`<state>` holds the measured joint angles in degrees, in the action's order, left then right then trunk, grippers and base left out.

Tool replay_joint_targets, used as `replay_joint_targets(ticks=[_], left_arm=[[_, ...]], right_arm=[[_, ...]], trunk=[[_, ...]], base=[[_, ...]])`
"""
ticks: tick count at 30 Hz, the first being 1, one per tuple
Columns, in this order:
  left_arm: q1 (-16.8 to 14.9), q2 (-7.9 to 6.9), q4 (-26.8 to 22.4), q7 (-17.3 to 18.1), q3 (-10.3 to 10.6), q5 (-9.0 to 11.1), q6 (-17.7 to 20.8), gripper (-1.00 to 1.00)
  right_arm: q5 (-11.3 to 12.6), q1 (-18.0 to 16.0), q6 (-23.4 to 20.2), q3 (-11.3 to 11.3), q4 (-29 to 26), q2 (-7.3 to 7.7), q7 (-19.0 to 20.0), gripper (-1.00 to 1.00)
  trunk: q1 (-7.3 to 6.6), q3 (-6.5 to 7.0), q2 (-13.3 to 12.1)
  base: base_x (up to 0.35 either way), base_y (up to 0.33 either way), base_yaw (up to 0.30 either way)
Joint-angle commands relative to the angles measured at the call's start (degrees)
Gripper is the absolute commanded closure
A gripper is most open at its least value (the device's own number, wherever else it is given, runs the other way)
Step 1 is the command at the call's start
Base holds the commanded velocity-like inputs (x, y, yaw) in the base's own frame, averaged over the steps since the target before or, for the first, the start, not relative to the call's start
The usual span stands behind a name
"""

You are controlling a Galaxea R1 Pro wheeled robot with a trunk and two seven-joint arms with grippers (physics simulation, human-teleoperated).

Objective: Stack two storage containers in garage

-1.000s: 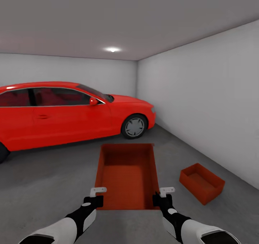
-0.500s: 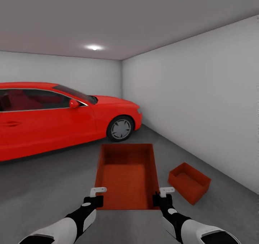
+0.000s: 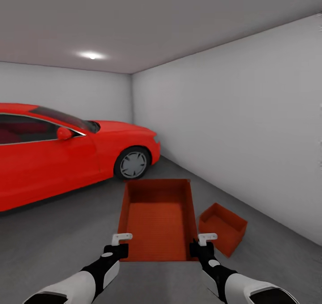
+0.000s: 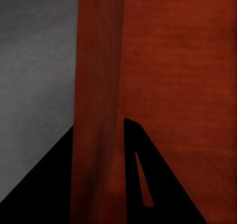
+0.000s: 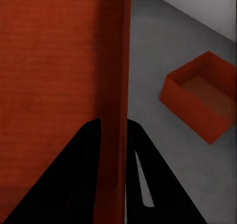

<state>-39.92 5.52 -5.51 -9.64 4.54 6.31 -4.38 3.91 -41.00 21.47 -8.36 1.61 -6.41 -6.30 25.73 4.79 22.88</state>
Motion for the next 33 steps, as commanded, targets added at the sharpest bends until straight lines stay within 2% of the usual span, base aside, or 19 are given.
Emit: replay_joint_targets(ticks=[1,33], left_arm=[[-0.1,-0.05,0.0,-1.1,-3.1,0.2,-0.2,1.00],[-0.1,-0.02,0.0,-1.1,-3.1,0.2,-0.3,1.00]], right_arm=[[2.1,0.0,0.5,-1.0,0.2,0.08,-0.3,1.00],[2.2,0.0,0.5,-1.0,0.2,0.08,-0.3,1.00]], trunk=[[0.05,-0.02,0.0],[0.05,-0.02,0.0]], base=[[0.322,0.072,-0.259],[0.322,0.076,-0.255]])
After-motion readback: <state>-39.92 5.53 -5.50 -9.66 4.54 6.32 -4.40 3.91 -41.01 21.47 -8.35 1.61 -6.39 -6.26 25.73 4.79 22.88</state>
